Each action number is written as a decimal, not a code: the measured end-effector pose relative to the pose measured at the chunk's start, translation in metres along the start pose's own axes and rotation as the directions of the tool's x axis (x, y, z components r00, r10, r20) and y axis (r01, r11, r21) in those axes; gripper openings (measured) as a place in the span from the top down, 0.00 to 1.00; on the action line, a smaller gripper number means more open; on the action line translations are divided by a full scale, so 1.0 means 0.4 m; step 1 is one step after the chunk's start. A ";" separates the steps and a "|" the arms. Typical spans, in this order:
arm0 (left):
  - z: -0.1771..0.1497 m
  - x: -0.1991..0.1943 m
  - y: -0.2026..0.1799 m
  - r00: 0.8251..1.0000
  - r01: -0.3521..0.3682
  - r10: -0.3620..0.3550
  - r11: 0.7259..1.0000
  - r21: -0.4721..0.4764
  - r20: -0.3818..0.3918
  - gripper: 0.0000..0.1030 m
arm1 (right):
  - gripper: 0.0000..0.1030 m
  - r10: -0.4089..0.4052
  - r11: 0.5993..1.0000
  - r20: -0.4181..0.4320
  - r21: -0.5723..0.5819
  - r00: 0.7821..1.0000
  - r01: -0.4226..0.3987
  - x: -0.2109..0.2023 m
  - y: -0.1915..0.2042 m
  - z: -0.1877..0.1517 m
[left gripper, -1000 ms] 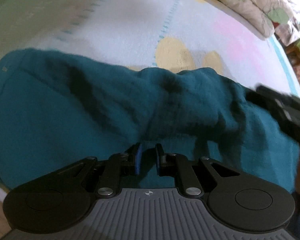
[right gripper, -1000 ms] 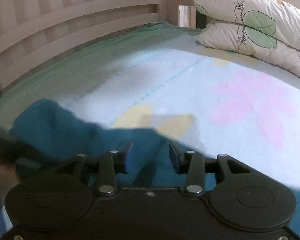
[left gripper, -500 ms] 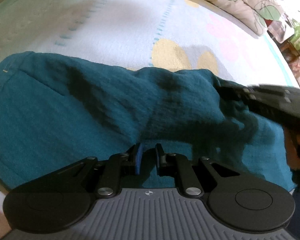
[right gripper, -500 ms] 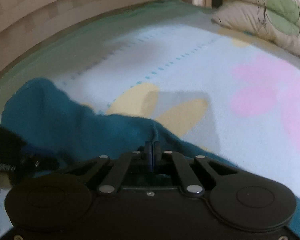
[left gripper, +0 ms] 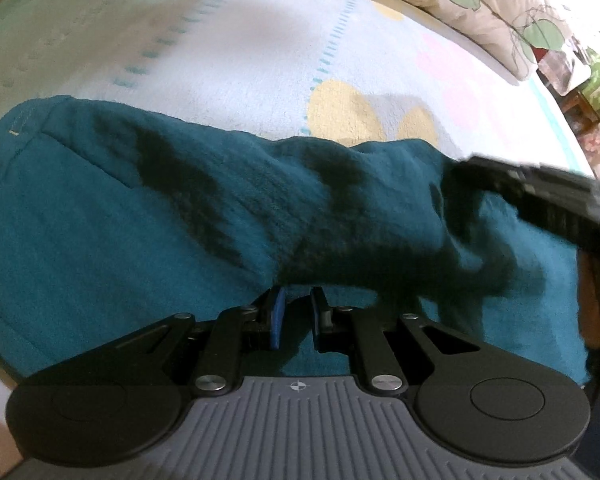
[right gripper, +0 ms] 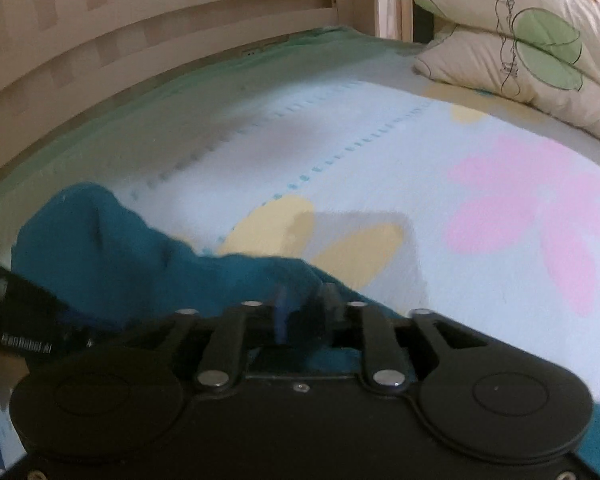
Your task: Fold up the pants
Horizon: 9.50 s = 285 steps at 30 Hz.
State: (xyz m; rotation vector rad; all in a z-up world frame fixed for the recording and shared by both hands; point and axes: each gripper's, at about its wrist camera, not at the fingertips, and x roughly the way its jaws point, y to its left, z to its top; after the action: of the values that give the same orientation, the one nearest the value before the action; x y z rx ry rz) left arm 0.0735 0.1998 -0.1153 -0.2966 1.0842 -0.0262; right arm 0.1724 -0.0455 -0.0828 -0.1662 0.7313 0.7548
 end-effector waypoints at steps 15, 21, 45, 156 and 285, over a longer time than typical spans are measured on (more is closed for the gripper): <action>0.001 0.000 0.004 1.000 0.005 -0.005 1.000 -0.010 0.004 0.87 | 0.54 0.222 0.975 -0.189 0.020 0.957 -0.222 0.057 -0.015 -0.031; 0.000 -0.002 -0.002 1.000 -0.001 0.001 1.000 -0.002 0.008 0.87 | 0.55 0.232 0.972 -0.143 0.075 0.962 -0.223 0.086 -0.029 -0.014; 0.052 -0.072 -0.045 0.986 -0.028 0.018 0.998 0.061 0.164 0.87 | 0.64 0.227 0.974 -0.118 0.010 0.967 -0.227 0.111 -0.001 -0.008; 0.192 0.159 -0.196 0.993 -0.080 0.073 0.994 0.069 0.095 0.96 | 0.94 -0.188 0.946 -0.040 0.262 0.981 0.192 0.002 -0.105 -0.123; 0.131 0.090 -0.513 0.984 0.178 -0.172 0.950 0.256 -0.047 0.95 | 0.84 -0.189 0.801 0.190 0.598 0.963 0.039 -0.685 -0.381 -0.152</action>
State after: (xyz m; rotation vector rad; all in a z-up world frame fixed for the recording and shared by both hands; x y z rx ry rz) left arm 0.1614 0.0084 -0.0724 -0.1556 1.0622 -0.3293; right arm 0.1059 -0.3348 0.0347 0.4443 0.6843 0.3893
